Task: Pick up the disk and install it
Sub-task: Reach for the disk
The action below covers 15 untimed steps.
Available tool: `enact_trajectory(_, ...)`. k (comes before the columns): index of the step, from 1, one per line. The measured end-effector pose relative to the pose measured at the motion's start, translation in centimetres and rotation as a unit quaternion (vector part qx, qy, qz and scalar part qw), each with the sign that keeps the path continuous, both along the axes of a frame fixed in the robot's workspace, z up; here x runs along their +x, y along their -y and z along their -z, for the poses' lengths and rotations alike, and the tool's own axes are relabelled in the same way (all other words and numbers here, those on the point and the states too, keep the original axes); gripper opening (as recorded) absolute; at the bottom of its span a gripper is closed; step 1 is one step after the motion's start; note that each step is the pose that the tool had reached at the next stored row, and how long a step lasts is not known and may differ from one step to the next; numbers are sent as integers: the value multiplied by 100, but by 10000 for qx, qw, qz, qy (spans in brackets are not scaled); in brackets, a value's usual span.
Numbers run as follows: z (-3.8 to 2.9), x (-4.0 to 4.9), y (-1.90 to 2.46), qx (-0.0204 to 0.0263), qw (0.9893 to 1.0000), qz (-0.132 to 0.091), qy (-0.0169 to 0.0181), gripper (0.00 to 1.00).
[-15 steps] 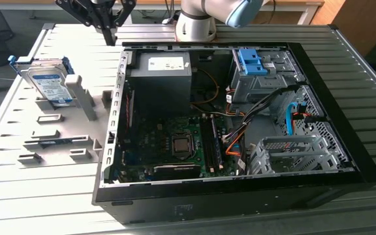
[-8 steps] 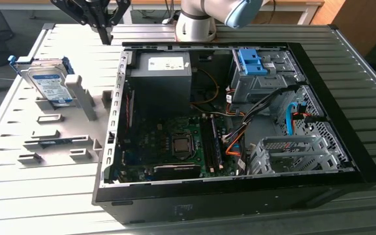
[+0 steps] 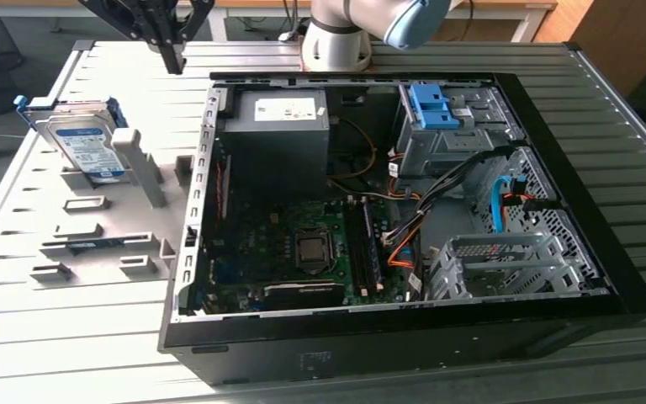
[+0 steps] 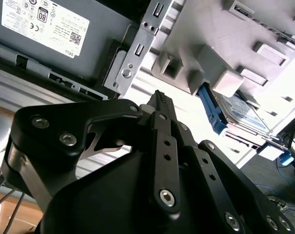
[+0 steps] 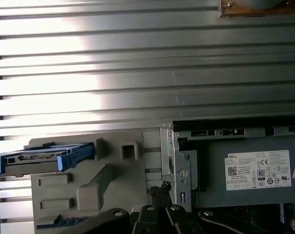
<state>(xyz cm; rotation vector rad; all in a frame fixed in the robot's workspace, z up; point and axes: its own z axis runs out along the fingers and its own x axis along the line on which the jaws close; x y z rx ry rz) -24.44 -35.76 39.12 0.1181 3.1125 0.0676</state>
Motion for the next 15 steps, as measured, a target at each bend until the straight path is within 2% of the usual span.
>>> enact_trajectory(15,2,-149,-87,0,10000,0,0,11)
